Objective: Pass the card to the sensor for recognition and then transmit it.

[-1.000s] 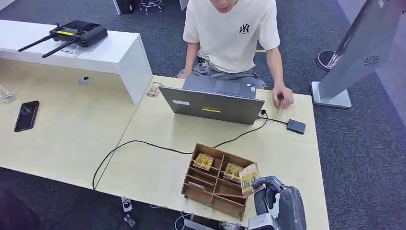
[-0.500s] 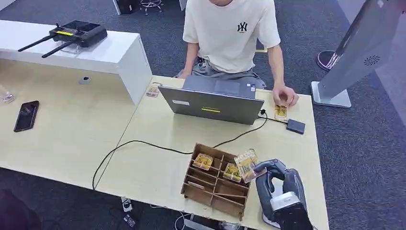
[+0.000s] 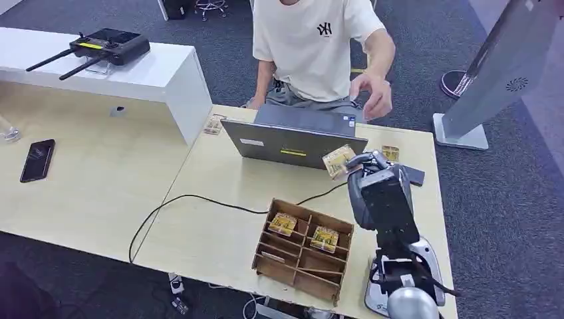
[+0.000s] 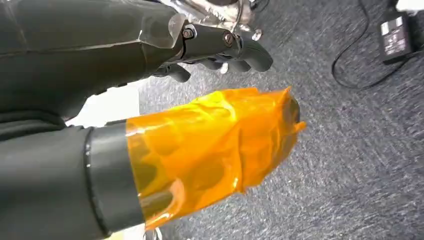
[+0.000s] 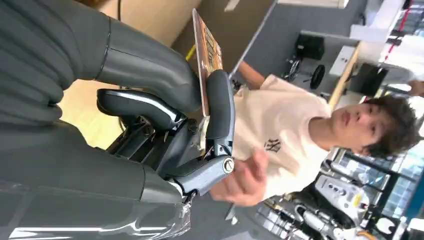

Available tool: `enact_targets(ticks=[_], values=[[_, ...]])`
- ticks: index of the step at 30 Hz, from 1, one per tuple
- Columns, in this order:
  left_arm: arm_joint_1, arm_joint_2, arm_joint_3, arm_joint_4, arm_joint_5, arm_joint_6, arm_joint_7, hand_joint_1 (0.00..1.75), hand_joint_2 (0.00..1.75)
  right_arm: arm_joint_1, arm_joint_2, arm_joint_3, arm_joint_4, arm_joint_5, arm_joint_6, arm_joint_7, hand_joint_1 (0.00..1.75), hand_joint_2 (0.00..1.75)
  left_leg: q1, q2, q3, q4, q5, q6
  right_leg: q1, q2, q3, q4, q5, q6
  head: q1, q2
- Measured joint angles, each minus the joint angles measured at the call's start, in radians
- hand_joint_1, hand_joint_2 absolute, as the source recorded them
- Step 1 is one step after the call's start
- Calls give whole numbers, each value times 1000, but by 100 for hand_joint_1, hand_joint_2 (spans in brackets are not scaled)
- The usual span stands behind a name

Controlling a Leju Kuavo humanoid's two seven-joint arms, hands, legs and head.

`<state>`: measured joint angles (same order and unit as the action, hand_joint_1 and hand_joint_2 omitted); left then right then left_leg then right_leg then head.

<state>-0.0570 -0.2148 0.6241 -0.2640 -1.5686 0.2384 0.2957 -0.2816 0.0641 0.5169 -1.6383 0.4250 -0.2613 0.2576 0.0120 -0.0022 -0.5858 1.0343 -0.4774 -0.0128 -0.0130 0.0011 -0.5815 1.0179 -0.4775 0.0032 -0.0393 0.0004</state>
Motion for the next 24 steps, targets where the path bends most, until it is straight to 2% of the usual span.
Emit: enact_targets(ticks=[7, 11, 13, 14, 15, 21, 24], values=[[-13, -3, -55, 0, 0, -29, 54, 0, 0, -141, 29, -71, 201, 111, -14, 84, 175, 175, 0, -1, 0, 0, 0, 0, 0, 0, 0, 0, 0, 0, 0, 0], [-15, -3, -59, 0, 0, -29, 58, 0, 0, -151, 29, -77, 216, 123, -14, 88, 175, 175, 0, -1, 0, 0, 0, 0, 0, 0, 0, 0, 0, 0, 0, 0], [-18, -7, -77, 0, 2, -34, 68, 0, 0, -176, 38, -112, 294, 195, -14, 101, 175, 175, 0, -1, 0, 0, 0, 0, 0, 0, 0, 0, 0, 0, 0, 0], [-18, -8, -80, 0, 3, -34, 68, 0, 0, -176, 42, -120, 305, 209, -13, 101, 140, 175, 0, -1, 0, 0, 0, 0, 0, 0, 0, 0, 0, 0, 0, 0], [-18, -8, -84, 0, 5, -34, 68, 0, 0, -176, 45, -129, 316, 221, -11, 100, 0, 175, 0, -1, 0, 0, 0, 0, 0, 0, 0, 0, 0, 0, 0, 0], [-18, -10, -93, 0, 19, -39, 80, 0, 0, -147, 53, -158, 341, 274, 1, 91, 0, 175, 0, -1, 0, 0, 0, 0, 0, 0, -1, 0, 0, 0, 0, 0], [-17, -10, -93, 0, 29, -36, 74, 0, 0, -112, 58, -173, 338, 245, -5, 55, 0, 175, 0, -1, 0, 0, 0, 0, 0, 0, -1, 0, 0, 0, 0, 0]])
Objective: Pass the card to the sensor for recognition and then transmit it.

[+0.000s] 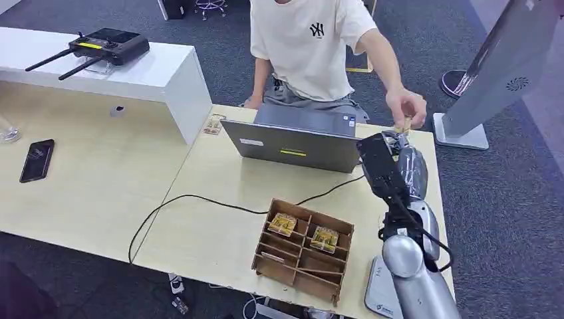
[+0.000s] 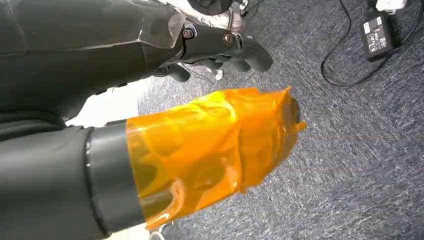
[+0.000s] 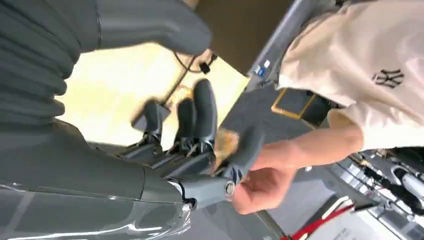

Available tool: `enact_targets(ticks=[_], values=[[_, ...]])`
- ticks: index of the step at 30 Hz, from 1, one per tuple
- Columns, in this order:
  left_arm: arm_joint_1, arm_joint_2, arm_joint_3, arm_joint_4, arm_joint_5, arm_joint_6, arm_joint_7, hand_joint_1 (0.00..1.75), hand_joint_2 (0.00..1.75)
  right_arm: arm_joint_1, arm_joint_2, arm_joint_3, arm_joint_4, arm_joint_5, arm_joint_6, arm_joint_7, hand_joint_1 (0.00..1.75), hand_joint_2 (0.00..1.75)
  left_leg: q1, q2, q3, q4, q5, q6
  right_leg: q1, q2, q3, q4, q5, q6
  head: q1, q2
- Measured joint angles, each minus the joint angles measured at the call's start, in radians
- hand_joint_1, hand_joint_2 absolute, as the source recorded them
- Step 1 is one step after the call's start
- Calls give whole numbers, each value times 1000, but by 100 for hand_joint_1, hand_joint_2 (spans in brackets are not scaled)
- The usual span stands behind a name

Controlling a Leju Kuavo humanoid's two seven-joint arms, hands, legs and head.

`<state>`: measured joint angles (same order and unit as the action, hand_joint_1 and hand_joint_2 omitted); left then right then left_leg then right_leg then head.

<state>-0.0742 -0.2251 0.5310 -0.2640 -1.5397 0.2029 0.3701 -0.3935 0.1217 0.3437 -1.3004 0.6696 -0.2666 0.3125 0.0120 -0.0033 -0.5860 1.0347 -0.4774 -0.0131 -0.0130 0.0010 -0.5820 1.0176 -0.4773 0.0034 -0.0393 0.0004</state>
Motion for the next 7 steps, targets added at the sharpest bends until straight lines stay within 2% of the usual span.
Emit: enact_targets(ticks=[3, 7], values=[[3, 0, 0, 0, 18, 14, -15, 0, 0, 62, 10, -15, -33, -74, -17, -63, 0, 175, 0, 0, 0, 0, 0, 0, 0, 0, 0, 0, 0, 0, 0, 0], [10, 2, 1, 0, 46, 35, -36, 0, 0, 166, 19, -21, -103, -240, -30, -159, 0, 175, 0, 0, -1, 0, -1, 0, 0, 0, 0, 0, -1, 0, 0, 0]])
